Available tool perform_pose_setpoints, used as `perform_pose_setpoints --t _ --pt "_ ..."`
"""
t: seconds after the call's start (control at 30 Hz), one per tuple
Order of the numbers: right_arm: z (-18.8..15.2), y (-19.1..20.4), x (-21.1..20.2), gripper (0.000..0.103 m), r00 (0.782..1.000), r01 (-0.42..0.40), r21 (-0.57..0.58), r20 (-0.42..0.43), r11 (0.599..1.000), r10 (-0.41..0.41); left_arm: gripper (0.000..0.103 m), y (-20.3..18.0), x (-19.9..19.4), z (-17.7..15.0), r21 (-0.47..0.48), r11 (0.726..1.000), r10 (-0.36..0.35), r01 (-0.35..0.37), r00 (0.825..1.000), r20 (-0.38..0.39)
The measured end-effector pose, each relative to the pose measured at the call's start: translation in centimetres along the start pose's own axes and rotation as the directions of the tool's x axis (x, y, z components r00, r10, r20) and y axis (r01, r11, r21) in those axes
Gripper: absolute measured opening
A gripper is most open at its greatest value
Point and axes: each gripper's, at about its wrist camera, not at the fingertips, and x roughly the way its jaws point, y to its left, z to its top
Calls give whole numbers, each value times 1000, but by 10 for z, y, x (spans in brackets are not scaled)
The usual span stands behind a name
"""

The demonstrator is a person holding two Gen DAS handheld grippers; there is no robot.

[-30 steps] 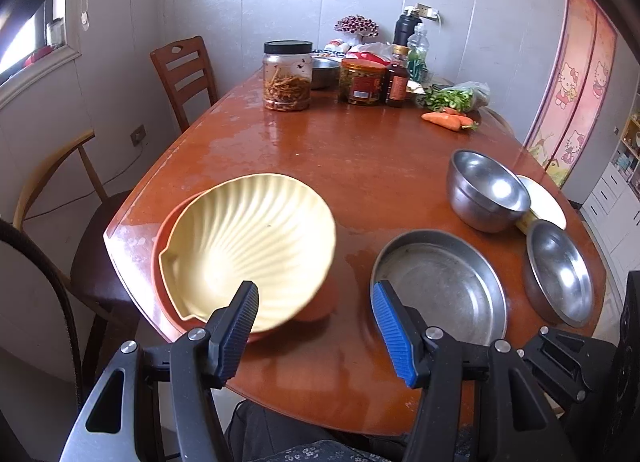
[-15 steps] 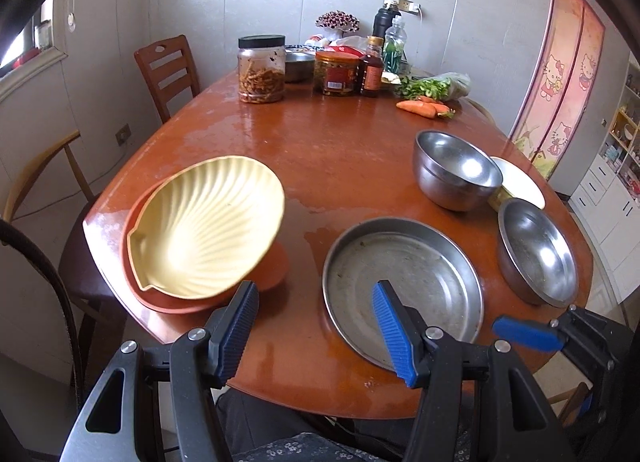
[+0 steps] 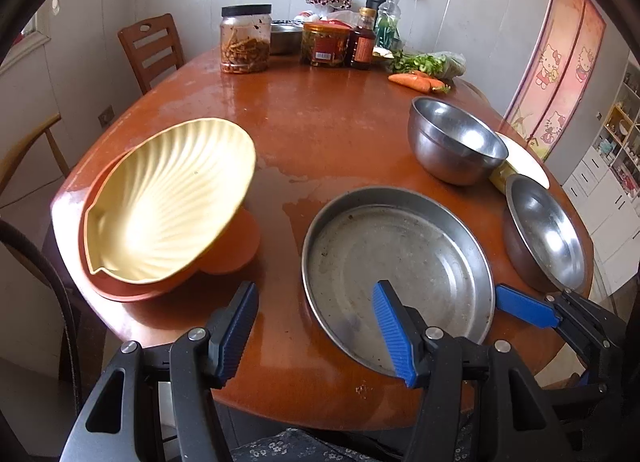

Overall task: Organize plates and bowls
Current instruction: 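Move the left tool to the flat steel tray and grasp its rim, then lift the steel tray and carry it over the yellow plate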

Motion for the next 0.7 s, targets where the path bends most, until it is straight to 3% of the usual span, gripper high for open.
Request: perform_pose_setpoints --t 0.27,0.7 --pt "5 1 18 63 1000 26 -43 -2 999 -26 56 -9 15 -1 35 998 -50 51 998 -24" --pt "11 13 12 62 999 33 -101 12 994 -32 56 -7 -3 3 45 999 -23 22 1000 21"
